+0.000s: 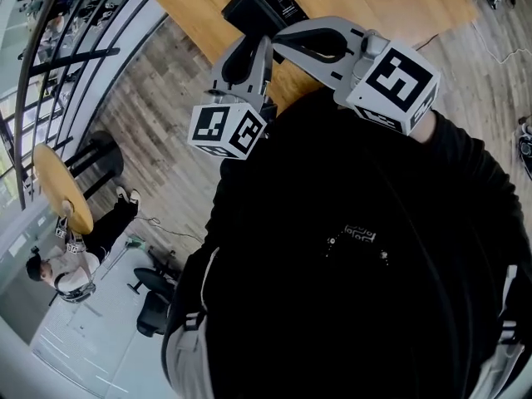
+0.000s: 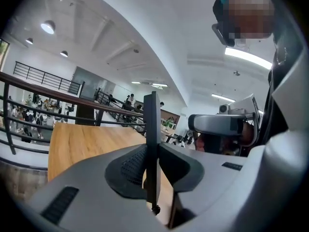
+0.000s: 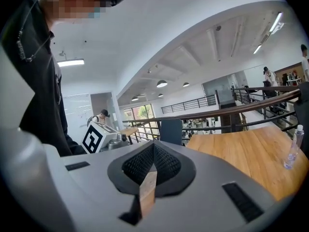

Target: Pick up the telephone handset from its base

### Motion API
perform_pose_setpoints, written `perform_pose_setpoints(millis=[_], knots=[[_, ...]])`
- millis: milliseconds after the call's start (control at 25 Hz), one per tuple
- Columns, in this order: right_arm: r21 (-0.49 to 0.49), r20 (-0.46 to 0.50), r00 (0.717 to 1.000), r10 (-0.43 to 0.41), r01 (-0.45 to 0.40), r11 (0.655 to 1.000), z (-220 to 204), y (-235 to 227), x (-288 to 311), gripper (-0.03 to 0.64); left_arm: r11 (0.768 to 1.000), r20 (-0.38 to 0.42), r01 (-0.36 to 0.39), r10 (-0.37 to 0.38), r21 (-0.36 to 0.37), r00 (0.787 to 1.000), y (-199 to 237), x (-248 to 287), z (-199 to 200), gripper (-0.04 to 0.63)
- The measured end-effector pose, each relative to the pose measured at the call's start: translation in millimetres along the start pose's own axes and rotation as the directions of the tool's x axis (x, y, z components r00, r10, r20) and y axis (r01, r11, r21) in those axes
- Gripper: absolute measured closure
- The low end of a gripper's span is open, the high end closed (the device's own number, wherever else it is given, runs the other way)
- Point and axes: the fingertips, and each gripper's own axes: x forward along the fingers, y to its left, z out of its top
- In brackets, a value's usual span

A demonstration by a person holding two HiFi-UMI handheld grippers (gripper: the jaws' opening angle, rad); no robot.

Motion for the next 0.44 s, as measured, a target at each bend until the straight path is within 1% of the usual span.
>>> perform_pose_setpoints(millis=[120,240,440], knots=[[-0.009,-0.01,1.0,0.008,-0.008,1.0,-2,7,4,0.6,1.0,0.005,-0.007,0.007,-0.02,1.0,8,-8,-2,0.514],[-0.01,-0.007,1.0,0.002,-0.002,1.0,1,10,7,0.6,0.999,0.005,-0.021,0.021,-0.025,1.0,14,-16,-1,0.514],[-0.013,-0.011,1.0,-0.007,0.007,1.0,2,17,17,0.6,1.0,0.016,-0.009,0.009,-0.028,1.0,24,-22,1,0.514]])
